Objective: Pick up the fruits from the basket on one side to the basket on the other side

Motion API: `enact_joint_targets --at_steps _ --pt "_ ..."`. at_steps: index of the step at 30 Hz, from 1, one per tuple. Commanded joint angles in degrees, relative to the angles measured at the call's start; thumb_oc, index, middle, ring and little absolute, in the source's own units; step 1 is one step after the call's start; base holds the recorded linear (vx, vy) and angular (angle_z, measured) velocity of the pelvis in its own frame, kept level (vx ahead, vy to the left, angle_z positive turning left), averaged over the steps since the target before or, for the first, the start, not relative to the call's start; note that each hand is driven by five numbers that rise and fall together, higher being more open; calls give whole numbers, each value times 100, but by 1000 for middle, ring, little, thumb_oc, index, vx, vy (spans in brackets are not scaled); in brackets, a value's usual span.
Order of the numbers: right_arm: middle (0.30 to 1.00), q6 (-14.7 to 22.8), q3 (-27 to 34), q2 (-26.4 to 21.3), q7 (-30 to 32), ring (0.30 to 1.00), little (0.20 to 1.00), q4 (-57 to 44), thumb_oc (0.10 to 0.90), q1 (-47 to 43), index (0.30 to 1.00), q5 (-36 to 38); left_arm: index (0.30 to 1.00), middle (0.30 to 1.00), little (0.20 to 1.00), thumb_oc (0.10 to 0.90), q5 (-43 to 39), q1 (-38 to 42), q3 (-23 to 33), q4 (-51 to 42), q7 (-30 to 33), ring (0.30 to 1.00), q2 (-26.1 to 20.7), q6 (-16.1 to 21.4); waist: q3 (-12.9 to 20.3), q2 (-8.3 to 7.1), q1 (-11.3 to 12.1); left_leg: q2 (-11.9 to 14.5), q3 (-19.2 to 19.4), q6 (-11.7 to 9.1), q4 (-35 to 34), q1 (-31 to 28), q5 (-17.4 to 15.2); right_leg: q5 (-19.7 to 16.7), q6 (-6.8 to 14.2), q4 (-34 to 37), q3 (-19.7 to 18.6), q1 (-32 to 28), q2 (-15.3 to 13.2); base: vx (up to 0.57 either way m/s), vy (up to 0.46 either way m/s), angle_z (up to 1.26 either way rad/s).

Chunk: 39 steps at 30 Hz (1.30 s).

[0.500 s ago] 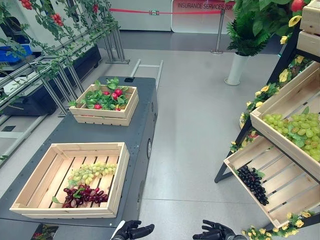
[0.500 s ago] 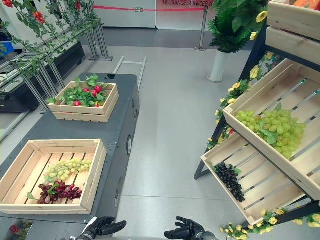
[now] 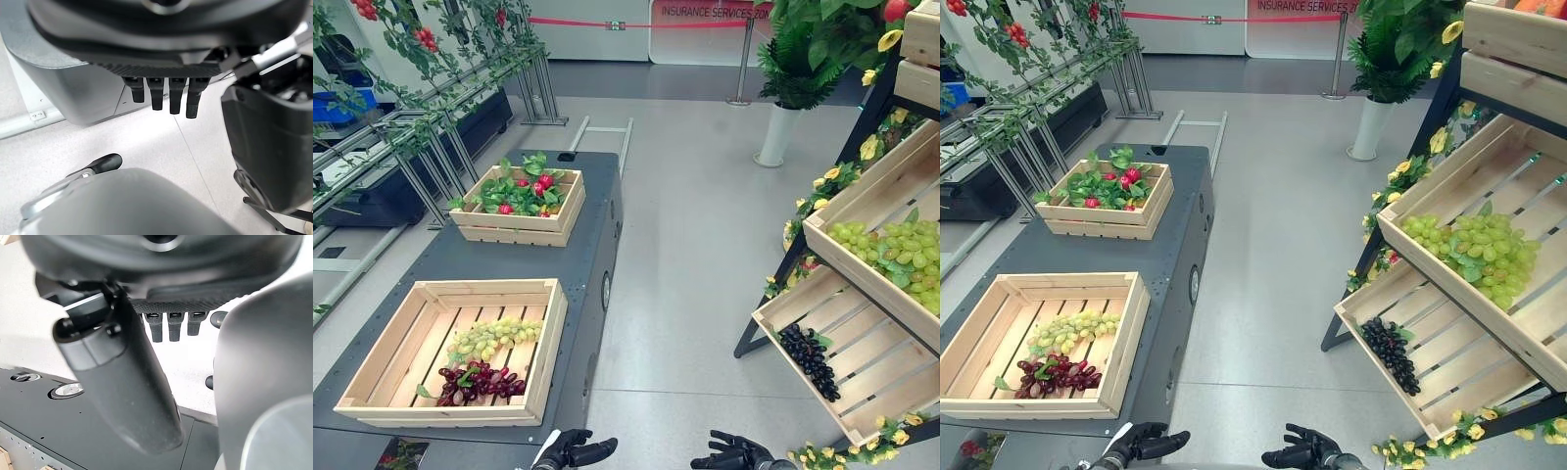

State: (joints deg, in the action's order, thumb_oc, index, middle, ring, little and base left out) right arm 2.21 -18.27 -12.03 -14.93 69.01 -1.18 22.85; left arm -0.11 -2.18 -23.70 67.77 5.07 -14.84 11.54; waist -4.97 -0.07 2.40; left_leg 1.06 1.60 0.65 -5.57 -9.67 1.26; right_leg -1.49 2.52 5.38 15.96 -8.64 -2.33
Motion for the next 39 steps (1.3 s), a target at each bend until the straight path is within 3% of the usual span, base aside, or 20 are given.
enact_joint_targets --at_steps 1,14,16,18,20,23,26,27,29,30,32,34,35,36,37,38,39 --pt "900 223 -28 120 100 900 900 333 800 -413 900 -30 900 900 900 800 113 605 -307 -15 4 900 346 471 -240 1 53 -165 323 -47 57 -206 -685 504 86 -38 -168 -368 -66 4 -30 0" --pt "900 169 -24 71 44 900 900 309 800 -475 900 -101 900 900 900 800 62 613 -314 -128 191 900 326 683 -390 78 71 -146 340 -87 57 -82 -566 492 12 -38 -84 -275 -54 7 -13 0" --pt "900 160 -8 51 -8 900 900 315 800 -487 900 -141 900 900 900 800 218 631 -333 -147 254 900 343 780 -417 82 64 -132 486 -119 57 -115 -521 496 -14 -38 -65 -273 -59 35 71 4" --pt "900 198 114 -37 41 900 900 232 800 -441 900 148 900 900 900 800 591 762 -487 -234 367 900 345 1015 -528 89 12 -131 959 -256 557 166 -523 478 -11 -78 173 -324 -155 7 166 18" --pt "900 312 176 -90 242 900 900 184 800 -503 900 581 900 900 900 800 527 977 -594 -307 291 900 295 1162 -621 149 24 -142 1062 -281 400 299 -409 561 18 -250 384 -280 -246 -60 201 80" --pt "900 295 365 -58 567 900 900 233 800 -713 900 964 900 900 900 800 316 1028 -604 -260 206 900 325 1254 -606 195 101 -241 740 -121 85 180 -317 600 99 -543 374 -150 -341 18 265 129" --pt "900 462 579 36 444 900 900 145 800 -794 900 1181 900 900 900 800 424 1077 -584 -325 224 900 231 1409 -619 197 74 -283 696 113 57 99 -408 764 256 -1730 362 246 -611 64 259 29" --pt "900 575 580 57 407 900 900 108 800 -816 900 1051 900 900 900 800 477 1122 -610 -341 204 900 189 1436 -652 204 54 -324 675 202 57 99 -410 745 296 -2479 267 532 -778 106 303 0" --pt "900 702 564 21 388 900 900 18 800 -818 900 1132 900 900 900 800 562 1172 -698 -357 152 900 139 1482 -741 160 31 -470 645 285 101 45 -471 609 365 -3826 -26 1001 -1123 135 297 13" --pt "900 796 587 -23 342 900 900 -37 800 -815 900 1225 900 900 900 800 635 1177 -778 -344 149 900 122 1543 -813 150 -2 -546 578 365 236 74 -571 329 358 -4492 -272 1310 -1201 81 173 35" --pt "900 938 594 -55 307 900 900 -96 800 -796 900 1167 900 900 900 800 704 1163 -892 -368 126 900 84 1511 -889 162 -62 -541 496 449 353 139 -618 88 275 -4580 -542 1656 -1041 95 44 45" --pt "900 1116 522 -58 294 900 900 -106 800 -779 900 1126 900 900 900 800 597 1210 -1003 -428 3 900 1 1394 -928 122 -147 -515 319 449 399 140 -686 72 302 -3977 -809 1822 -691 157 -139 55" --pt "900 1189 463 -38 304 900 900 -111 800 -814 900 1149 900 900 900 800 567 1274 -1045 -439 -43 900 -38 1356 -945 81 -167 -491 250 434 424 164 -751 -42 323 -3188 -907 1875 -546 142 -183 67" --pt "900 1184 439 -32 299 900 900 -111 800 -837 900 1147 900 900 900 800 551 1299 -1060 -443 -46 900 -45 1332 -958 75 -170 -479 227 428 429 170 -771 -68 325 -2912 -927 1887 -513 142 -248 80" --pt "900 1206 403 -25 307 900 900 -75 800 -947 900 1176 900 900 900 800 541 1405 -1124 -428 -2 900 -52 1315 -1033 55 -212 -451 163 390 421 182 -813 -159 356 -1695 -1036 1918 -367 105 -227 61" --pt "900 1190 393 -32 322 900 900 -35 800 -1017 900 1187 900 900 900 800 537 1486 -1171 -400 20 900 -33 1307 -1068 60 -252 -454 104 387 370 191 -830 -200 383 -1269 -1174 1970 -262 119 -295 71" --pt "900 1124 402 -67 376 900 900 28 800 -1107 900 1260 900 900 900 800 572 1589 -1248 -339 43 900 0 1350 -1073 43 -339 -525 -33 407 280 187 -863 -355 427 -609 -1571 2059 -61 102 -245 70"
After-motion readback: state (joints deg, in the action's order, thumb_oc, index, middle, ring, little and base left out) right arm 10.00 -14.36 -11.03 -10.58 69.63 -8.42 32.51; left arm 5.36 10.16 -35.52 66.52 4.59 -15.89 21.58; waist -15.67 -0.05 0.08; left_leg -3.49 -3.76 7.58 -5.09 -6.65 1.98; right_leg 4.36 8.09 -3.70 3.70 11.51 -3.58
